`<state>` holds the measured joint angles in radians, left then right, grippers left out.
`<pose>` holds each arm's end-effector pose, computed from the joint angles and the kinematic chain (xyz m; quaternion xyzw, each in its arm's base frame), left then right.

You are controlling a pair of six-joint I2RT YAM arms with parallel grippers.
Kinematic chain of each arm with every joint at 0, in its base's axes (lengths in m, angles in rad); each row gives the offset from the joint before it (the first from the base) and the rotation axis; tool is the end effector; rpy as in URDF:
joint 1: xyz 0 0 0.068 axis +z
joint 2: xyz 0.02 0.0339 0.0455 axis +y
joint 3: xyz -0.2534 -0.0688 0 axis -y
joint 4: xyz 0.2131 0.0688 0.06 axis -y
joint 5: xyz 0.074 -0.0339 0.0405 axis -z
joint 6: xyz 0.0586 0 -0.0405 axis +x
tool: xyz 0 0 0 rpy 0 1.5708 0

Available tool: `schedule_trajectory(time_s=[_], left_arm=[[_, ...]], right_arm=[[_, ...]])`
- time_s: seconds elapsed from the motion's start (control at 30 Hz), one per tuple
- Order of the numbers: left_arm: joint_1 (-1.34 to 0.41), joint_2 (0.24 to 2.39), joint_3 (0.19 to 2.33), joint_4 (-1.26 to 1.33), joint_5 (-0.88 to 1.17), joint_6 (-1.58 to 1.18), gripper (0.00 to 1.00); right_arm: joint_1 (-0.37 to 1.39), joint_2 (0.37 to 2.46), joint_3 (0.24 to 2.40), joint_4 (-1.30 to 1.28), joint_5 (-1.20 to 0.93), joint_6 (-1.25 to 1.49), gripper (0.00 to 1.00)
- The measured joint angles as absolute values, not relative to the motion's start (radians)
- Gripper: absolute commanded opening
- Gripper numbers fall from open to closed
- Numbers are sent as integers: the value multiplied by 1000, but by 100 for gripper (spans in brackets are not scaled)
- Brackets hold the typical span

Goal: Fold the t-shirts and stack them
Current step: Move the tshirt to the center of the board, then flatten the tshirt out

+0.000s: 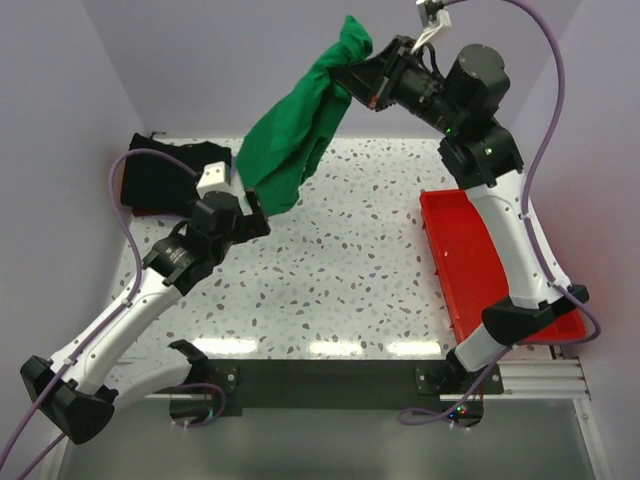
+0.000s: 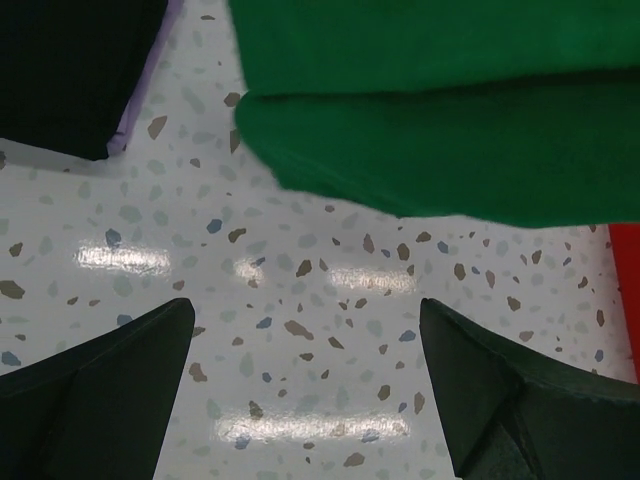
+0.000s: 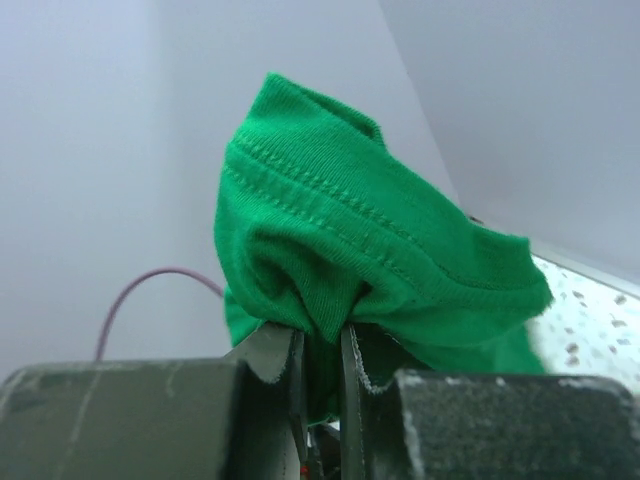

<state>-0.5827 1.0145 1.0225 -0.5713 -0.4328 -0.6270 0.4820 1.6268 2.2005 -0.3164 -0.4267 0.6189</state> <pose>0.1858 -0.0930 0.3225 -0.1226 0.8528 -0.1134 0.4947 0.2579 0.1623 0.5650 -0.1265 0.6068 0.5150 0.5921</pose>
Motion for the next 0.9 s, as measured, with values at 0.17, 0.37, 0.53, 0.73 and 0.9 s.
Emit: schedule_trajectory(time_s=[0.17,0.37,0.53,0.73,0.9], left_arm=[[-583,999,1023,-611,-472,-636,100],[-583,963,981,-676,-501,-660,100],[-583,963,928,-730,-502,-681,100],[-577,1049,831,-768,-485,-743,100],[-489,1066,738,-772,-434,-779,99]], right_arm=[[483,1534,1927,-331,-232,596,79],[478,1433,1479,-432,15,543,99],[505,1433,1282,-521,35,516,99],[551,1433,1202,-513,-3,498,99],[585,1454,1189,-470,-54,495,98]])
